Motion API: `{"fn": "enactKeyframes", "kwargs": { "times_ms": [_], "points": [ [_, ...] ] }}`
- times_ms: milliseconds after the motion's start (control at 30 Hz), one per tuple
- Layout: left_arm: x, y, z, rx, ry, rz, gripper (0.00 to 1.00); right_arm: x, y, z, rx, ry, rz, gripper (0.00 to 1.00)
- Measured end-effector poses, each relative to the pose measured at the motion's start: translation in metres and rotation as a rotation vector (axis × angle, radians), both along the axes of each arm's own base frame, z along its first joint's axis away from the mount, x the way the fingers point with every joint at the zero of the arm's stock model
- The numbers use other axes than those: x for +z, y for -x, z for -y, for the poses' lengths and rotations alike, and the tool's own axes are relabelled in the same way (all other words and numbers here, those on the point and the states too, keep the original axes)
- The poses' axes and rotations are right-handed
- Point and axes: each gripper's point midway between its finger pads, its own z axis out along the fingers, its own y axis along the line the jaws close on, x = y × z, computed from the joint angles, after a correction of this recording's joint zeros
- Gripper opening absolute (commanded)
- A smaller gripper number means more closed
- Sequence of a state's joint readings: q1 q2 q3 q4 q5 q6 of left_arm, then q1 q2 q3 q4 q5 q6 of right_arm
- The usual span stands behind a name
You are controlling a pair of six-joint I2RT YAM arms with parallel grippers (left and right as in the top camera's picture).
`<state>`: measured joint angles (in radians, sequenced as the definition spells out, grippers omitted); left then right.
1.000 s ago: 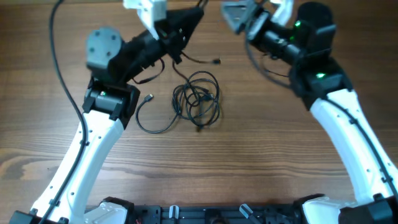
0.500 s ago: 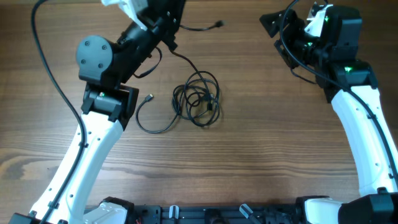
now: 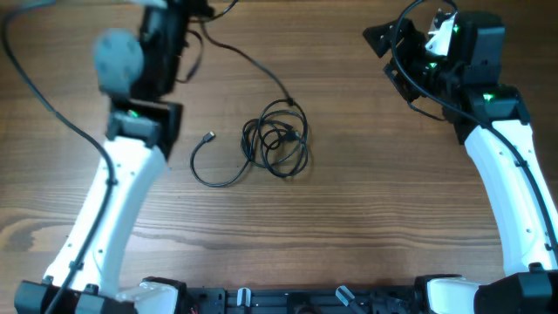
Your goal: Untangle cables
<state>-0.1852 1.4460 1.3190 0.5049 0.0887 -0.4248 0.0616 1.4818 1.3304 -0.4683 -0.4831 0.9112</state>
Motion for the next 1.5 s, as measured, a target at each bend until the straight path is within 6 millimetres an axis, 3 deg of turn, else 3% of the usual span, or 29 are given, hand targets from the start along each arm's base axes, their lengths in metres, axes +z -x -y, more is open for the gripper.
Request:
{"fn": "enactKeyframes", "kwargs": {
  "times_ms": [67,167,300,400,533,767,967,1133,1333,1500],
  "points": [
    [-0.002,-0.021,-0.017,0.009,-0.037,-0.128,0.04,0.0,0.001,-0.001,0.003,-0.002,-0.003,1.0],
    [0.011,-0.035,-0.04,0.019,-0.063,-0.23,0.04,0.0,0.001,-0.001,0.006,-0.004,-0.003,1.0],
    [0.04,-0.038,-0.073,0.049,-0.075,-0.23,0.04,0.0,0.001,-0.001,0.006,-0.004,-0.002,1.0],
    [0.042,-0.042,-0.094,0.069,-0.075,-0.229,0.04,0.0,0.001,-0.001,0.006,-0.004,-0.002,1.0],
    [0.019,-0.06,-0.102,0.02,-0.077,-0.268,0.04,0.0,0.001,-0.001,0.006,-0.004,-0.003,1.0],
    [-0.031,-0.111,-0.105,-0.023,-0.063,-0.301,0.04,0.0,0.002,-0.003,0.016,-0.011,-0.003,1.0],
    [-0.084,-0.143,-0.118,-0.018,-0.045,-0.39,0.04,0.001,0.002,-0.004,0.03,0.0,0.007,1.0],
    [-0.108,-0.152,-0.157,0.038,-0.025,-0.433,0.04,0.001,0.002,-0.004,0.046,0.017,0.021,1.0],
    [-0.156,-0.155,-0.234,0.149,0.027,-0.536,0.04,0.001,0.002,-0.004,0.049,0.021,0.024,1.0],
    [-0.174,-0.154,-0.265,0.193,0.048,-0.565,0.04,0.001,0.002,-0.004,0.05,0.022,0.025,1.0]
  ]
}}
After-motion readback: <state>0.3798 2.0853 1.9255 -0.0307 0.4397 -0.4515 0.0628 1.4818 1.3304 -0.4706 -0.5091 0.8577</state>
